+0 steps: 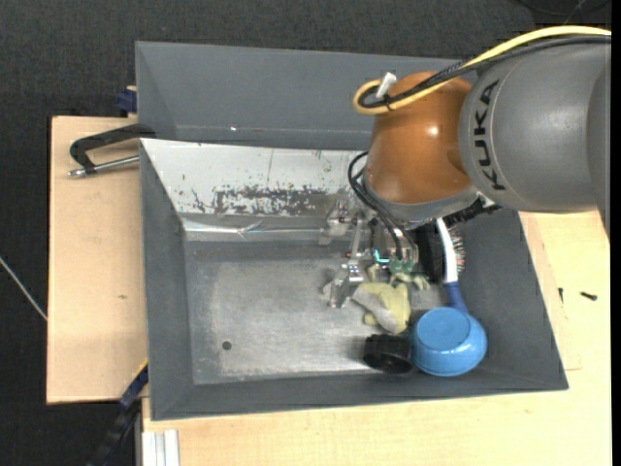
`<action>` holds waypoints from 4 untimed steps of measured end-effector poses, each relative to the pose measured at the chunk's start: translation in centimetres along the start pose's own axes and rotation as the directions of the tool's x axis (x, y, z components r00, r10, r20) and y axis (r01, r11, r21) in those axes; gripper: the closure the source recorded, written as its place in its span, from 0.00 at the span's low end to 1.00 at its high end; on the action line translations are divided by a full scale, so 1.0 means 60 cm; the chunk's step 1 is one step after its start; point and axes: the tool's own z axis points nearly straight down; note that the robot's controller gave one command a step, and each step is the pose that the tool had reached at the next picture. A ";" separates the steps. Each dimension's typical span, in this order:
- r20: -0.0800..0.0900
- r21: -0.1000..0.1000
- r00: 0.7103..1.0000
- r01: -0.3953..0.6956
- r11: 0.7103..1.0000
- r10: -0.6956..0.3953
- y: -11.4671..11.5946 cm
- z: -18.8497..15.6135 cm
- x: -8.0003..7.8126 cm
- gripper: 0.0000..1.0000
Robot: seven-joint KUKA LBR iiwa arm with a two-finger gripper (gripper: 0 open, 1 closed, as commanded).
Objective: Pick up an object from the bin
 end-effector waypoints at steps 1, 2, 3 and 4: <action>0.010 -0.004 0.990 -0.140 0.990 0.141 -0.086 0.129 -0.035 0.00; 0.023 -0.005 0.990 -0.138 0.990 0.138 -0.085 0.123 -0.039 1.00; 0.022 -0.003 0.983 -0.180 0.984 0.180 -0.128 -0.103 -0.037 1.00; 0.009 0.001 1.000 0.004 1.000 -0.004 -0.141 -0.104 -0.003 1.00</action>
Offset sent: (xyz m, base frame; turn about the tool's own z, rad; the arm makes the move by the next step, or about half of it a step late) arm 0.0180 -0.0520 -0.0795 0.1388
